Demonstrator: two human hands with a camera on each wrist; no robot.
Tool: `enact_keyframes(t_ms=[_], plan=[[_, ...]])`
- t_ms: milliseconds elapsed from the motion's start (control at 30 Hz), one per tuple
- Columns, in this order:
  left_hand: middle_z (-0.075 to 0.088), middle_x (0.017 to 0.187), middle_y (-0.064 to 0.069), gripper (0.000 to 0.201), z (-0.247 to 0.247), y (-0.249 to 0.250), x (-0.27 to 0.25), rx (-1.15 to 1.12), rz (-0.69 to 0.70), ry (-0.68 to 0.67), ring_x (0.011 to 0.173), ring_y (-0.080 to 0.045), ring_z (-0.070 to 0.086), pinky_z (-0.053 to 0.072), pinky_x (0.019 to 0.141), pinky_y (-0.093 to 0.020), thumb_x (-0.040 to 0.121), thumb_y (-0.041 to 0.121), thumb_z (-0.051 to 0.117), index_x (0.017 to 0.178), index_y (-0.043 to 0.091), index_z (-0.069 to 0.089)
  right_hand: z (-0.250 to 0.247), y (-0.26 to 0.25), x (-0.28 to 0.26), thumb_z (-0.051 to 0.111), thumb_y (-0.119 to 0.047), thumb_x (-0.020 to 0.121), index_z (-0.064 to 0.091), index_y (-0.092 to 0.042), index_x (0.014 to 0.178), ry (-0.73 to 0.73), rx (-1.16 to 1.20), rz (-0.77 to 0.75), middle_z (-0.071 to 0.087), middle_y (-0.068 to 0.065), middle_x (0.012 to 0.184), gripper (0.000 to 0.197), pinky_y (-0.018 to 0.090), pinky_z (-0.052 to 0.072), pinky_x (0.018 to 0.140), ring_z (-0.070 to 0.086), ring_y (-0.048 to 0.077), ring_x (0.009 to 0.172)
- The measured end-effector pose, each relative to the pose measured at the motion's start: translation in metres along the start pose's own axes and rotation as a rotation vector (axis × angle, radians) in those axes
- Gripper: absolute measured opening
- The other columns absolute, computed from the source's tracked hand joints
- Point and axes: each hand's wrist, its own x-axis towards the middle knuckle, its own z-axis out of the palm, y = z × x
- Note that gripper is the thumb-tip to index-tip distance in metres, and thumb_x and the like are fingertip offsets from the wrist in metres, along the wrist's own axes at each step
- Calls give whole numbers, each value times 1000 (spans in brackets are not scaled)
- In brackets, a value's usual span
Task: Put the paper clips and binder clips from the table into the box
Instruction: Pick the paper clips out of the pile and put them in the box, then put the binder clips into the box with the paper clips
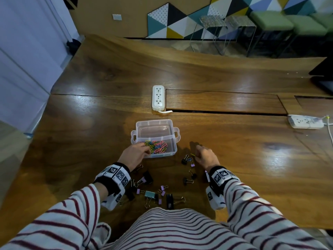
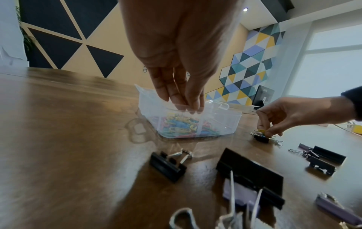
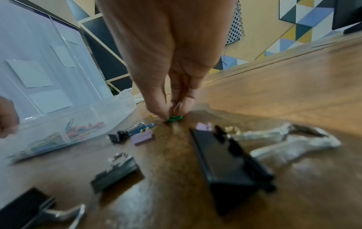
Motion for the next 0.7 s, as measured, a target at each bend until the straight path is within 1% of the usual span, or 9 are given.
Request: enact_keyframes(t_ms=[67, 167, 267, 367, 433, 500, 567, 600, 700], plan=[[58, 115, -3, 21, -2, -2, -4, 3, -12, -36, 108, -16, 53, 43, 90, -24, 94, 15, 46, 108, 14, 63, -3, -3, 2, 60, -9, 82, 51, -14, 98, 3, -6, -16, 60, 8, 105, 19, 27, 43, 72, 59, 26, 98], [57, 115, -5, 20, -1, -5, -9, 6, -6, -26, 110, -18, 49, 43, 93, -27, 93, 14, 49, 105, 15, 65, -7, -7, 2, 61, -8, 81, 44, -18, 81, 30, 39, -68, 63, 8, 94, 20, 29, 42, 66, 60, 26, 87], [55, 118, -7, 17, 2, -6, -15, 27, -26, 162, 112, -21, 48, 44, 97, -34, 87, 17, 59, 103, 16, 65, -8, -14, -1, 59, -8, 81, 46, -14, 82, 37, 40, -117, 64, 10, 93, 14, 35, 47, 69, 60, 28, 85], [43, 131, -13, 40, -1, -9, -13, -105, -297, 285, 123, -27, 41, 40, 100, -35, 84, 21, 64, 123, 15, 54, -10, -17, -4, 59, -6, 81, 49, -10, 86, 40, 79, -119, 62, 10, 95, 11, 38, 51, 73, 59, 27, 86], [40, 134, -16, 58, -4, -16, -6, -250, -503, 218, 126, -29, 40, 39, 103, -41, 83, 22, 66, 135, 18, 40, -15, -26, -5, 59, -2, 80, 47, -11, 80, 102, 210, -136, 60, 11, 91, 15, 39, 52, 74, 58, 27, 83], [49, 131, -18, 69, -7, -21, 1, -356, -579, 121, 120, -30, 49, 41, 103, -44, 81, 19, 67, 140, 20, 32, -21, -48, -3, 59, 3, 79, 45, -14, 74, 149, 364, -186, 59, 11, 84, 21, 35, 51, 72, 57, 26, 79], [58, 124, -19, 73, -9, -21, 4, -483, -585, 78, 110, -29, 57, 46, 97, -43, 81, 12, 66, 143, 21, 28, -25, -78, 2, 60, 1, 80, 46, -17, 73, 95, 455, -233, 56, 5, 82, 23, 23, 46, 68, 54, 20, 76], [59, 120, -18, 73, -10, -20, 5, -537, -591, 64, 103, -27, 59, 50, 92, -40, 82, 9, 65, 143, 21, 28, -26, -91, 6, 61, -1, 80, 48, -17, 74, 46, 462, -260, 56, 2, 81, 22, 21, 45, 70, 54, 18, 77], [61, 99, -9, 72, -12, -23, 4, -613, -592, 28, 79, -14, 58, 52, 67, -24, 82, 3, 64, 142, 23, 31, -24, -111, 14, 64, -8, 82, 58, -16, 81, -62, 420, -309, 61, -2, 84, 10, 31, 48, 87, 60, 16, 85]])
